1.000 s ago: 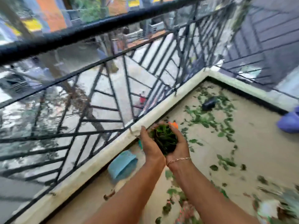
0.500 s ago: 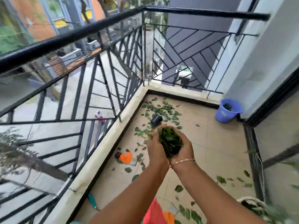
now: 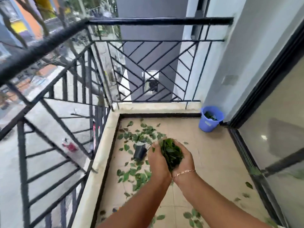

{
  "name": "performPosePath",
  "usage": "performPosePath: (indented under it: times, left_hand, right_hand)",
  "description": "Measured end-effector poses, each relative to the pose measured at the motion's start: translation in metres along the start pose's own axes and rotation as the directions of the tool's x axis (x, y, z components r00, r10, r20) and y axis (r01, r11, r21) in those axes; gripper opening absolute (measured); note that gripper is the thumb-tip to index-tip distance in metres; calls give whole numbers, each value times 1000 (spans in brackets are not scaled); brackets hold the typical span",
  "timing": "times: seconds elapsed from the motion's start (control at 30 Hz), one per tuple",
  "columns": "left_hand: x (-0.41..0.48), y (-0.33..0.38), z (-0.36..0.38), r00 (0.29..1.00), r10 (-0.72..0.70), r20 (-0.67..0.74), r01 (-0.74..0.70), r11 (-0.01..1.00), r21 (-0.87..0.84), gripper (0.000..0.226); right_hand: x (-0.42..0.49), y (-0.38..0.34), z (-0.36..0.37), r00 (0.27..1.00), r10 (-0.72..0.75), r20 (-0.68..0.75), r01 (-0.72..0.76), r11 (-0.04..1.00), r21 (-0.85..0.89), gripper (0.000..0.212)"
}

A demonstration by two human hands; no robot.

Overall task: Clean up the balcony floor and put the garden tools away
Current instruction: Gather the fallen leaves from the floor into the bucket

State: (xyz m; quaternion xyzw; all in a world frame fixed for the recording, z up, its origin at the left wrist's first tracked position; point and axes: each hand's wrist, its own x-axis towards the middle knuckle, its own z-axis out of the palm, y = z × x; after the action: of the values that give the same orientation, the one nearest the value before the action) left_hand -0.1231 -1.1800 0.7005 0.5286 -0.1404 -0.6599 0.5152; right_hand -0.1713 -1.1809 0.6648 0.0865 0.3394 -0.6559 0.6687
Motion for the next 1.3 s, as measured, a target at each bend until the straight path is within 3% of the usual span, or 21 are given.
performPosePath:
  times: [0.07, 0.2, 0.37, 0.53, 0.83, 1.0, 1.1, 1.13, 1.3]
  left_hand:
    - [26, 11, 17, 1000, -1, -12, 1, 1000, 20, 28]
    - [63, 20, 59, 999, -12, 35, 11, 999, 30, 28]
    - [117, 8, 121, 982, -137, 129, 143, 989, -45, 40]
    - [176, -22, 204, 970, -67, 235, 24, 983, 183, 19]
    - [246, -86, 391, 940, -154, 305, 32, 928, 371, 25]
    - [284, -113, 465, 924, -204, 324, 74, 925, 372, 17]
    - [309, -131, 508, 906, -252, 341, 96, 906, 413, 23]
    - [318, -138, 523, 900, -262, 349, 101, 903, 419, 24]
    - [370, -173, 595, 868, -357, 346, 158, 858, 488, 21]
  right_hand:
    - [23, -9, 18, 999, -8, -37, 10, 999, 40, 23]
    - [64, -39, 37, 995, -46, -85, 53, 996, 77, 30]
    - [118, -90, 48, 992, -70, -104, 84, 988, 132, 21]
    - [180, -169, 42, 987, -131, -88, 147, 968, 202, 19]
    - [277, -349, 23, 957, -220, -189, 264, 931, 253, 12]
    - [321, -420, 16, 944, -217, -247, 279, 926, 254, 14]
    - [351, -459, 13, 935, -240, -261, 307, 917, 254, 48]
    - [363, -473, 9, 936, -243, -255, 311, 910, 274, 50]
    - [425, -541, -7, 891, -271, -364, 371, 897, 241, 27]
